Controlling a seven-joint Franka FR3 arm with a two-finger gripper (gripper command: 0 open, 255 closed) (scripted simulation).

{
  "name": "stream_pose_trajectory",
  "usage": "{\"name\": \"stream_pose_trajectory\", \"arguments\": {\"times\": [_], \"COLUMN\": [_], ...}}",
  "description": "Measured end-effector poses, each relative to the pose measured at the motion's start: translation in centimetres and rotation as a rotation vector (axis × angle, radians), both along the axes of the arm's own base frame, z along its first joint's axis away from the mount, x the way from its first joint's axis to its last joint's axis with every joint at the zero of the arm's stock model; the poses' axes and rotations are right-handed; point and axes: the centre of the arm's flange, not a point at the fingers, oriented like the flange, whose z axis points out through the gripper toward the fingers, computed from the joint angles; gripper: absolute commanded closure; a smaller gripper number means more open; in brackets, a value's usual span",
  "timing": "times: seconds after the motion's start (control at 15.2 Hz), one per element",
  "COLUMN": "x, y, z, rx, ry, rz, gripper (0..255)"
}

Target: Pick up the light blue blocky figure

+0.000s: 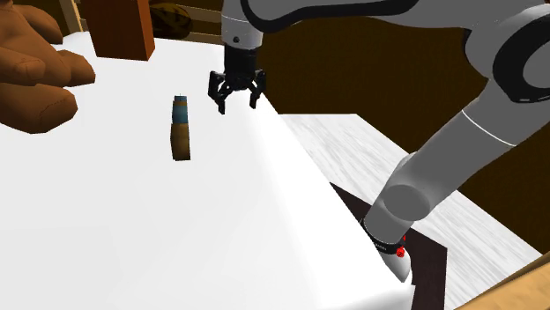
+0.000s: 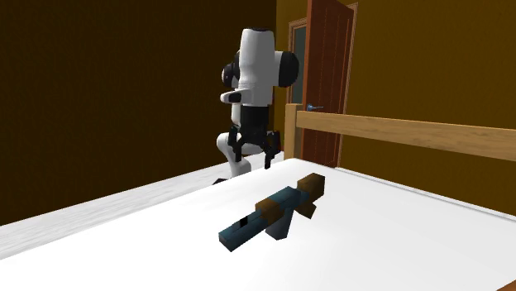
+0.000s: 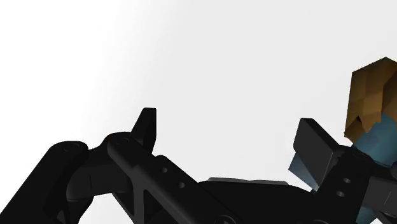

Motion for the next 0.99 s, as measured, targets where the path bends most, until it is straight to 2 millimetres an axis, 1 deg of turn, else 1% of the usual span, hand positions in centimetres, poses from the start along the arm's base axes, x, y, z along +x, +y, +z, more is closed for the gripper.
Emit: {"name": "stream_pose_trajectory", "arguments": {"times": [0.13, 0.26, 0.59, 0.73, 0.86, 0.99], "x": [1.8, 3.5, 8.7, 10.9, 11.9, 12.2], "y": [1.8, 3.5, 7.2, 8.3, 8.8, 8.8], "z": [-0.2, -0.7, -1.3, -1.4, -2.2, -3.3], "rx": [0.009, 0.019, 0.044, 0.053, 0.056, 0.056], "ry": [0.004, 0.010, 0.021, 0.026, 0.028, 0.029], "rz": [-0.046, -0.092, -0.207, -0.252, -0.270, -0.275], "gripper": [0, 0, 0, 0, 0, 0]}}
